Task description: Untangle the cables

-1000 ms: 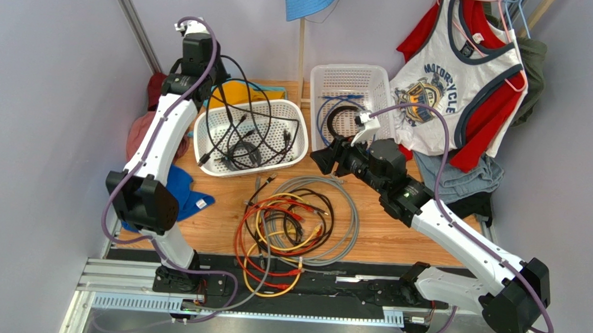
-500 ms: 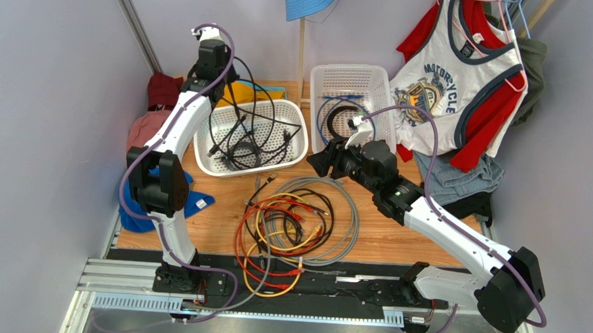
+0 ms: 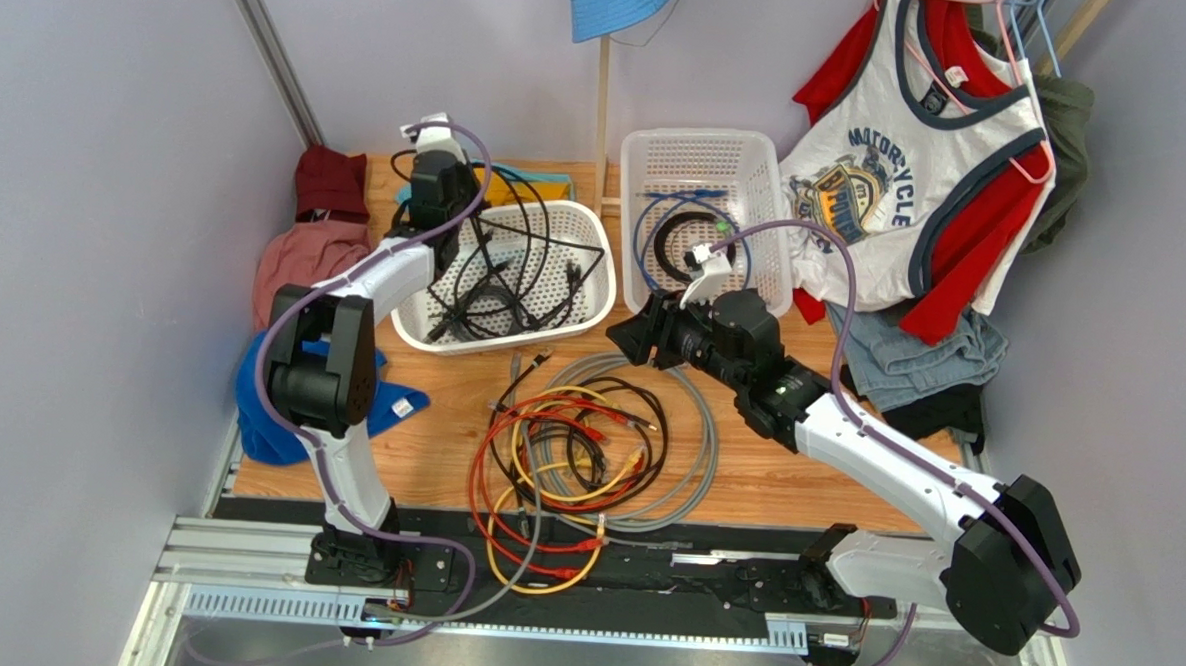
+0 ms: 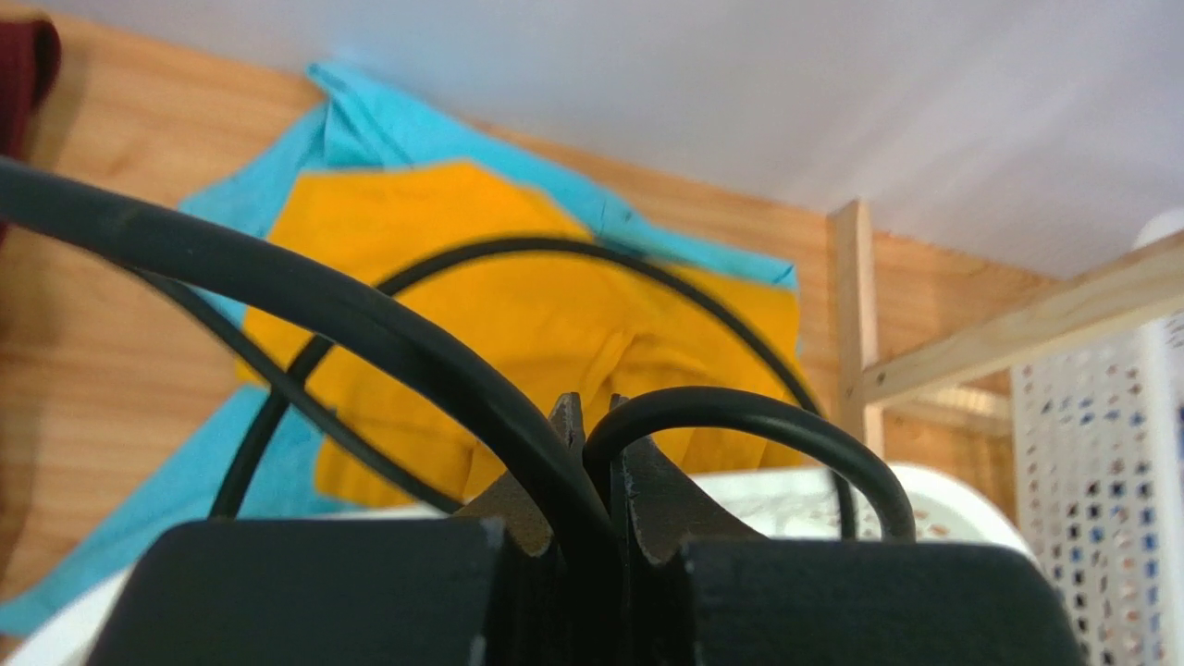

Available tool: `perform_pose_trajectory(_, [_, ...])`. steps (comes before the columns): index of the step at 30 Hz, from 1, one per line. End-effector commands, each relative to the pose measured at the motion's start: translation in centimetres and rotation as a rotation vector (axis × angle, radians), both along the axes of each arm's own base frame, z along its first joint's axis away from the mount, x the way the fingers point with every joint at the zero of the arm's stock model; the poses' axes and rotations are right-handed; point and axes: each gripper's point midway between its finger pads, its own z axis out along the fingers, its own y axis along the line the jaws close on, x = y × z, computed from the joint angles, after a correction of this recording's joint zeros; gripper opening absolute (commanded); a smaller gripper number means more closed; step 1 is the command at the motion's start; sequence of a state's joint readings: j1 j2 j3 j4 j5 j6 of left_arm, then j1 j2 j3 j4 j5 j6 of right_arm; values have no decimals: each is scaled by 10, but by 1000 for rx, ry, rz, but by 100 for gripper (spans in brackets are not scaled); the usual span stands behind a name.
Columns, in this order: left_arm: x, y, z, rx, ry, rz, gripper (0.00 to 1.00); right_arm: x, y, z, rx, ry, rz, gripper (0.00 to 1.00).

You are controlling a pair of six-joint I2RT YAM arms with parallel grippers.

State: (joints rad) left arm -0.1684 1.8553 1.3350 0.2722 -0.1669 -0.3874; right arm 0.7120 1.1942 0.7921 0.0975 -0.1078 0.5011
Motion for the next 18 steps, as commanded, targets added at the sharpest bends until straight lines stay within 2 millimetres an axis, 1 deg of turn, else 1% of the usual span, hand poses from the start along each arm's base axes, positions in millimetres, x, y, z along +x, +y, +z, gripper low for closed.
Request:
perform_pose_trajectory(1, [-17,-6,52,-85,-138,-25,4,-4,4,17,69,-42,14,50])
perform_pose_trajectory(2, [-23,-7,43,-91,-98,-21,7,-4,4,19,78,-43,18,50])
perform_pose_trajectory(3, [-28,-8,43,-90,-82,-22,17,-7,3,20,87,-42,21,50])
perform_pose_trajectory(4, [-32,-6,41,-84,-62,-11,23,-8,3,19,95,-38,24,50])
perform_pose_trajectory(5, [-39,-3,30,-76,-4,5,29,-10,3,19,100,-34,27,50])
perform_pose_trajectory(6, [-43,2,35,-69,-1,28,37,-13,2,23,108,-43,29,50])
perform_pose_trajectory(7, [-48,5,34,-58,14,37,40,-15,0,21,107,-42,27,50])
perform_pose_trajectory(8, [-52,7,38,-47,10,41,42,-17,-1,22,112,-41,28,49])
perform_pose_trajectory(9, [-59,11,50,-45,-9,55,47,-18,-3,26,118,-53,21,49])
perform_pose_trajectory(11, [-68,13,61,-44,-22,57,52,-21,-6,24,119,-50,18,49])
perform_pose_trajectory(12, [-74,14,77,-52,-50,56,56,-21,-7,24,118,-53,15,49])
perform_pose_trajectory(14, [-83,15,88,-58,-62,58,59,-23,-7,25,121,-52,21,49])
perform_pose_trajectory(15, [-90,17,103,-61,-91,61,61,-24,-7,25,122,-51,22,49])
perform_pose_trajectory(17, [-99,17,113,-65,-102,61,94,-25,-7,26,124,-50,26,49])
perform_pose_trajectory(18, [-105,18,125,-73,-126,61,94,-26,-6,25,126,-49,29,49])
